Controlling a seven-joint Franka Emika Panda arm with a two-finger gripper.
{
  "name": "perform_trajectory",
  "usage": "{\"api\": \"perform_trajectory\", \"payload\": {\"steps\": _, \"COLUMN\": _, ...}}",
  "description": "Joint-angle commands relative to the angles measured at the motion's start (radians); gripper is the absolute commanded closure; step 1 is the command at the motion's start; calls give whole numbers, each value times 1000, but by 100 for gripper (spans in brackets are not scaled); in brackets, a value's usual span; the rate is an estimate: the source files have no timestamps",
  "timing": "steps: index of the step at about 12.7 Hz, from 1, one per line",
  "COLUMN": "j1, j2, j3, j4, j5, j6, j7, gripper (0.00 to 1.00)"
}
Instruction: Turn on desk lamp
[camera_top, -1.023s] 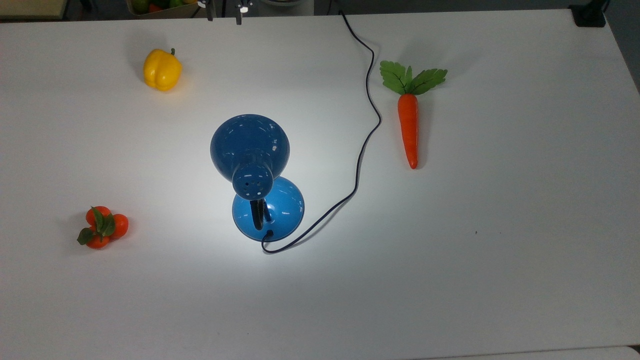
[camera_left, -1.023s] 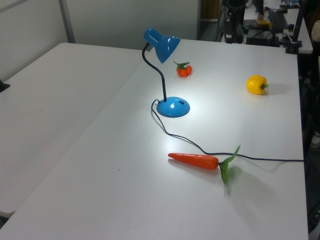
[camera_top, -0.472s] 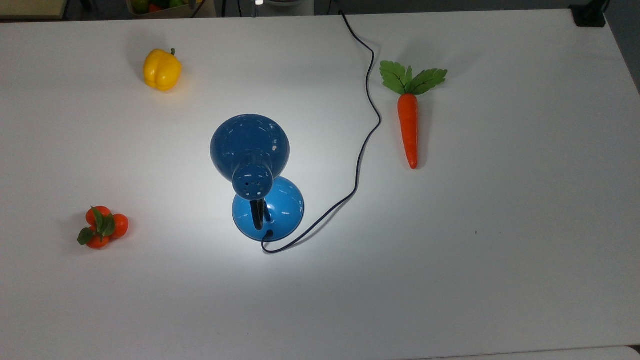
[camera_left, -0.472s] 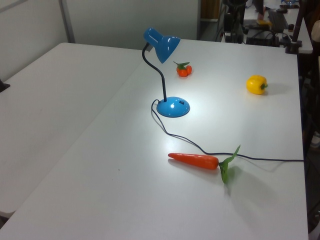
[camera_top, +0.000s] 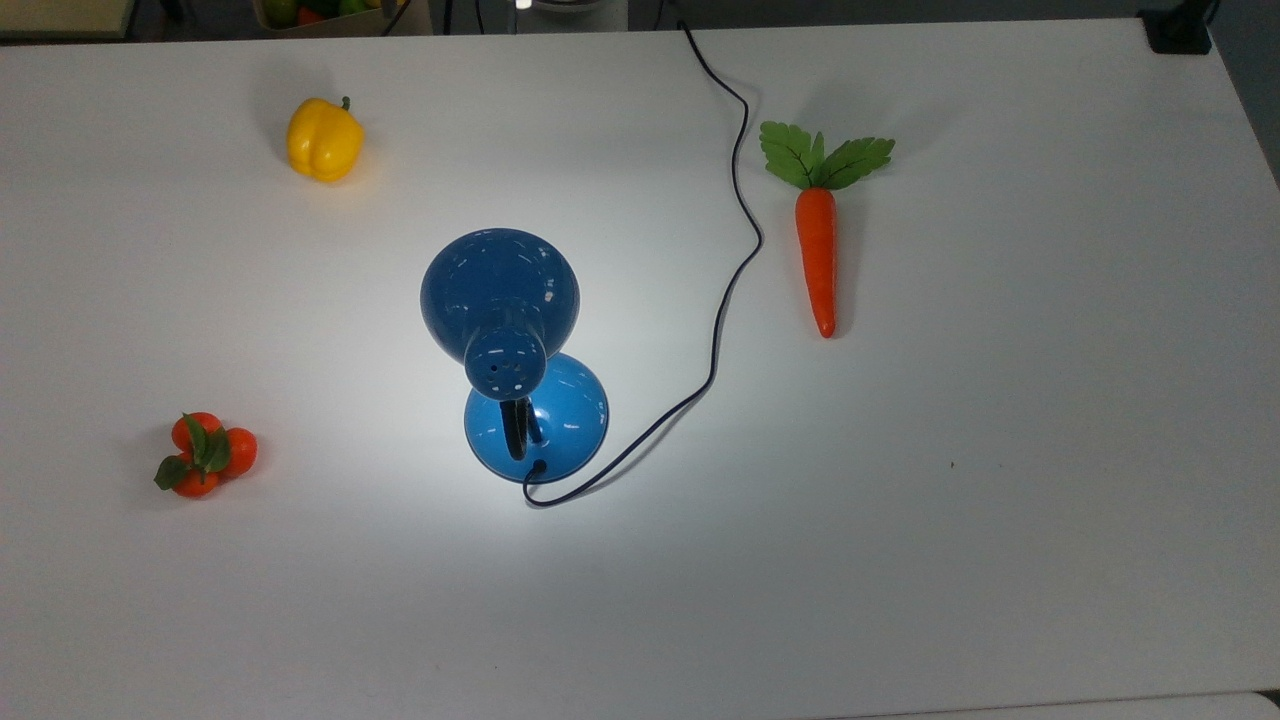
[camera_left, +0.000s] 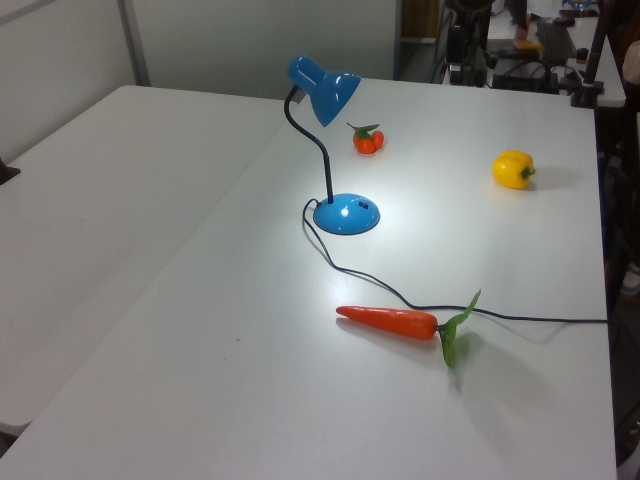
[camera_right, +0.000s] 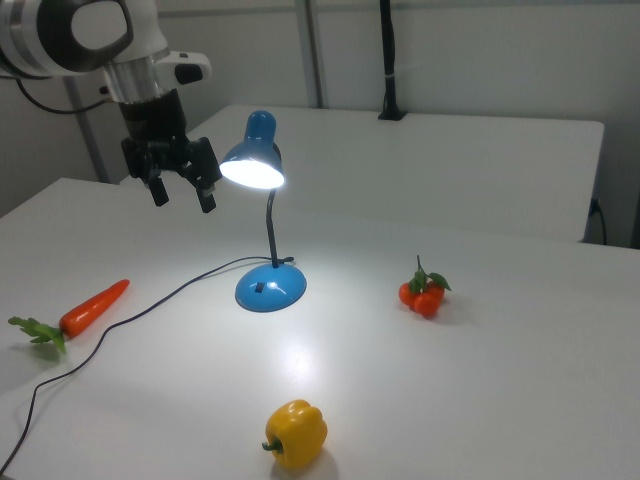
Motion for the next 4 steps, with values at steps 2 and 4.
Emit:
{"api": "perform_trajectory", "payload": {"steps": 2, "j1": 38, "j2": -6, "j3": -43, "j4": 12, "j5": 30, "j6": -34, "j7": 7, "gripper": 0}}
{"api": "perform_trajectory", "payload": {"steps": 4, "j1": 37, "j2": -6, "j3": -42, "j4": 12, "j5": 30, "j6": -34, "j7": 7, "gripper": 0}}
